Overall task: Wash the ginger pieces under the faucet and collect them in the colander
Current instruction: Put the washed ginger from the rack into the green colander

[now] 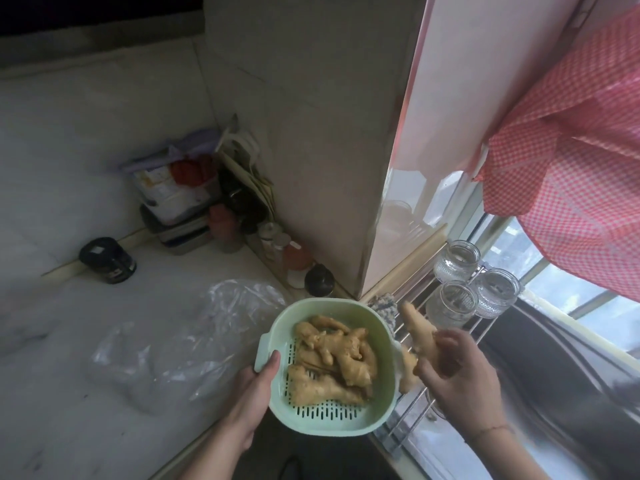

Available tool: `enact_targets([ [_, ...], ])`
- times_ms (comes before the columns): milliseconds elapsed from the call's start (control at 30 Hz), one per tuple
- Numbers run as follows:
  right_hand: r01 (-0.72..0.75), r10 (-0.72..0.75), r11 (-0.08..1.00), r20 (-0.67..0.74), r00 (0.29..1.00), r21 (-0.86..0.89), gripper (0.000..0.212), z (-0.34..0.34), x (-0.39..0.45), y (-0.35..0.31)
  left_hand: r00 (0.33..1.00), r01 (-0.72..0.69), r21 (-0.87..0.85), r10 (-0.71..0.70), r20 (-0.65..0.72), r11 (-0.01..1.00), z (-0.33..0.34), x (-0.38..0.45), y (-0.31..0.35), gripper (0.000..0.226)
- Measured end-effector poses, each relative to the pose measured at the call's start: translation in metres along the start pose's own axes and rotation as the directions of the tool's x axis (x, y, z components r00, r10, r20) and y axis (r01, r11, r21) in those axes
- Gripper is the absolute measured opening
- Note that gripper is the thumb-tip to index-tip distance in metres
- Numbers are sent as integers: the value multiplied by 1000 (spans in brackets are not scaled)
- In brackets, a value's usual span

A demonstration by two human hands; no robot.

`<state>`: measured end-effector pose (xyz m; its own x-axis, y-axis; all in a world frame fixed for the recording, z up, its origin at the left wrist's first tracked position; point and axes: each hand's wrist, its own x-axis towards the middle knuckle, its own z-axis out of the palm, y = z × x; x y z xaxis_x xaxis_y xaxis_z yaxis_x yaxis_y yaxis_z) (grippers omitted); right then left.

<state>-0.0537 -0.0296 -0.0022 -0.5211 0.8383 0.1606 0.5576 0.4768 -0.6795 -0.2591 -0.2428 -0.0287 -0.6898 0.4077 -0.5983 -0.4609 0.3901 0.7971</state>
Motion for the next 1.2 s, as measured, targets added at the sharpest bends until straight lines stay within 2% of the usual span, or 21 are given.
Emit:
enact_targets([
  [33, 136, -136, 991, 13, 991, 12, 41, 2, -6, -16, 1000, 2, -7, -2, 6, 1000, 1, 0, 1, 37],
  [100, 370, -368, 929, 84, 926, -7, 43, 12, -17, -41, 1000, -2, -16, 3, 15, 1000, 4, 0, 2, 38],
  [200, 550, -521, 823, 195, 831, -141, 34, 38, -29, -64, 1000, -26, -11, 26, 12, 1000, 8, 0, 4, 36],
  [267, 546, -503, 816, 233, 832, -188, 18, 58, -38, -63, 999, -36, -7, 36, 13, 999, 8, -1, 5, 36],
  [333, 515, -457, 842, 293, 840, -163, 15, 72, -42, -55, 999, -50, -5, 51, 12, 999, 7, -2, 4, 35],
  [433, 561, -509, 827, 367, 779, -44, 2, 81, -46, -38, 996, -88, 33, 88, 13, 996, 5, -3, 1, 38],
  [500, 558, -557, 825, 303, 773, 93, 9, 70, -45, -32, 997, -77, 31, 77, 16, 997, 4, -2, -1, 35],
  [533, 538, -554, 833, 212, 805, 129, 10, 61, -43, -28, 998, -63, 18, 63, 9, 998, 3, -2, -1, 32],
  [600, 429, -425, 892, -60, 903, 145, 11, 41, -39, -19, 999, -44, -13, 44, -10, 999, -1, -2, -2, 29],
  [667, 162, -117, 976, -269, 956, 149, 20, 29, -30, -2, 999, -47, -30, 46, -28, 998, -7, -2, -3, 28],
  [700, -5, 40, 991, -267, 963, 133, 26, 29, -23, 8, 998, -53, -31, 52, -36, 998, -10, -1, -4, 27],
  [733, -135, 143, 989, -168, 975, 57, 33, 34, -18, 17, 998, -58, -28, 57, -42, 998, -13, -1, -4, 27],
  [767, -194, 194, 979, -8, 981, -67, 44, 42, -13, 26, 997, -60, -25, 58, -45, 998, -16, 0, -4, 26],
  [833, -163, 234, 952, 271, 934, -261, 67, 59, -7, 35, 997, -66, -18, 65, -45, 998, -18, 0, -5, 25],
  [867, -142, 249, 940, 334, 909, -311, 72, 66, -5, 35, 997, -69, -12, 68, -42, 998, -18, 0, -4, 24],
  [1000, -147, 254, 931, 304, 918, -336, 61, 71, 3, 35, 997, -74, 5, 74, -27, 997, -17, -4, -4, 24],
  [1067, -232, 313, 925, 254, 915, -301, 57, 60, 5, 32, 997, -78, 10, 78, -16, 997, -17, -5, -2, 25],
  [1133, -335, 364, 921, 131, 922, -198, 56, 44, 7, 25, 996, -84, 14, 84, -3, 996, -16, -6, -2, 26],
  [1200, -290, 290, 953, -10, 957, -92, 56, 28, 7, 8, 996, -90, 19, 90, 3, 996, -15, -8, -2, 26],
])
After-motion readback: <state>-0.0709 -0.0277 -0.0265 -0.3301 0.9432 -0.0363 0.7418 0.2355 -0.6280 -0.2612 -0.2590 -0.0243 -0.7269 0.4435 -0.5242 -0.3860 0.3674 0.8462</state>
